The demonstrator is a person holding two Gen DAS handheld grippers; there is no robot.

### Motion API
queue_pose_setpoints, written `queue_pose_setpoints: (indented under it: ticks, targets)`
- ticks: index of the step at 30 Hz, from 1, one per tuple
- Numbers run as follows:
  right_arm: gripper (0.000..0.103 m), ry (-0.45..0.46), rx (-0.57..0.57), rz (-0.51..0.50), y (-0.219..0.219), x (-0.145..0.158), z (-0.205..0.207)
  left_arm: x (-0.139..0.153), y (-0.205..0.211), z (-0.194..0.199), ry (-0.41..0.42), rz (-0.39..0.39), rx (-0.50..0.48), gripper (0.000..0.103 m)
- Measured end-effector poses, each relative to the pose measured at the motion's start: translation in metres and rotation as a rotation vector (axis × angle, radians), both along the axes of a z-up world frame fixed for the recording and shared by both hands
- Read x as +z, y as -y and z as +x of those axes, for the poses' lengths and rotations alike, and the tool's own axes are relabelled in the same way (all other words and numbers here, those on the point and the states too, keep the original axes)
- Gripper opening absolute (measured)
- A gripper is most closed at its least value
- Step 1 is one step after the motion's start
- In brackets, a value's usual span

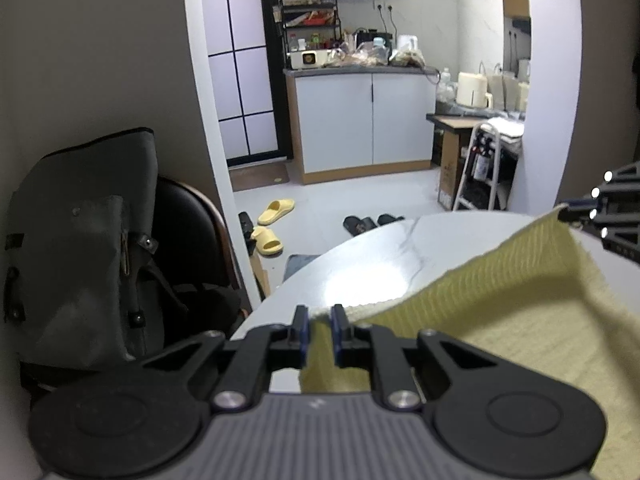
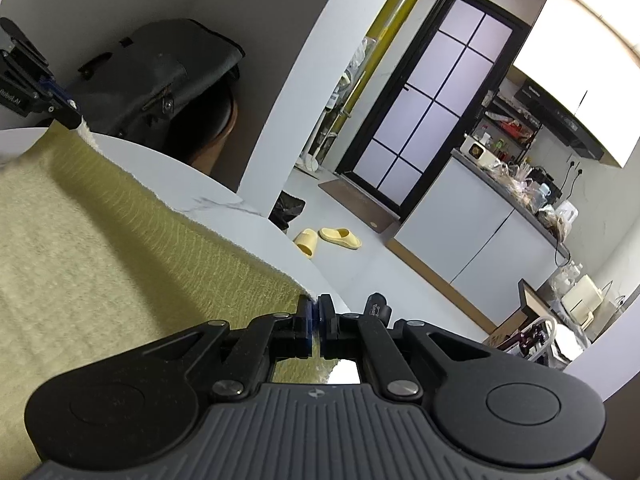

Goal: Fold towel
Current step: 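Lower the towel flat onto the table and open both grippers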

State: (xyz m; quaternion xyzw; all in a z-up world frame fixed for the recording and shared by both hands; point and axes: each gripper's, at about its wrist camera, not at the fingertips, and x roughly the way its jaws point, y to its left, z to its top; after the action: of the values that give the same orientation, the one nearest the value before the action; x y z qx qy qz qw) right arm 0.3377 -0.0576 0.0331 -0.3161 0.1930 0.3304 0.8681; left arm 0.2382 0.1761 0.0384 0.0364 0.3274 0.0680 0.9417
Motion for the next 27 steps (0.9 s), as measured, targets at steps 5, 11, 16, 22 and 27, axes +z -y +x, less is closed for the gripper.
queue_pose_setpoints:
  ticks: [5, 11, 16, 22, 27]
  targets:
    - [0.015, -0.015, -0.02, -0.02, -0.005, -0.005, 0.006, -0.003, -0.006, -0.004, 0.0, 0.006, 0.039, 0.038]
    - [0.04, 0.013, -0.046, -0.022, -0.005, -0.003, 0.008, 0.001, -0.007, -0.015, -0.011, 0.021, 0.047, 0.049]
    - [0.053, 0.031, -0.055, -0.046, -0.001, -0.001, 0.0, 0.003, 0.003, -0.03, -0.032, 0.024, 0.027, 0.049]
    - [0.057, -0.001, -0.043, -0.025, 0.017, 0.004, -0.025, 0.003, 0.016, -0.05, -0.036, -0.007, 0.034, 0.051]
    - [0.057, -0.02, -0.035, 0.001, 0.035, 0.004, -0.049, 0.001, 0.031, -0.068, -0.011, -0.069, 0.039, 0.051]
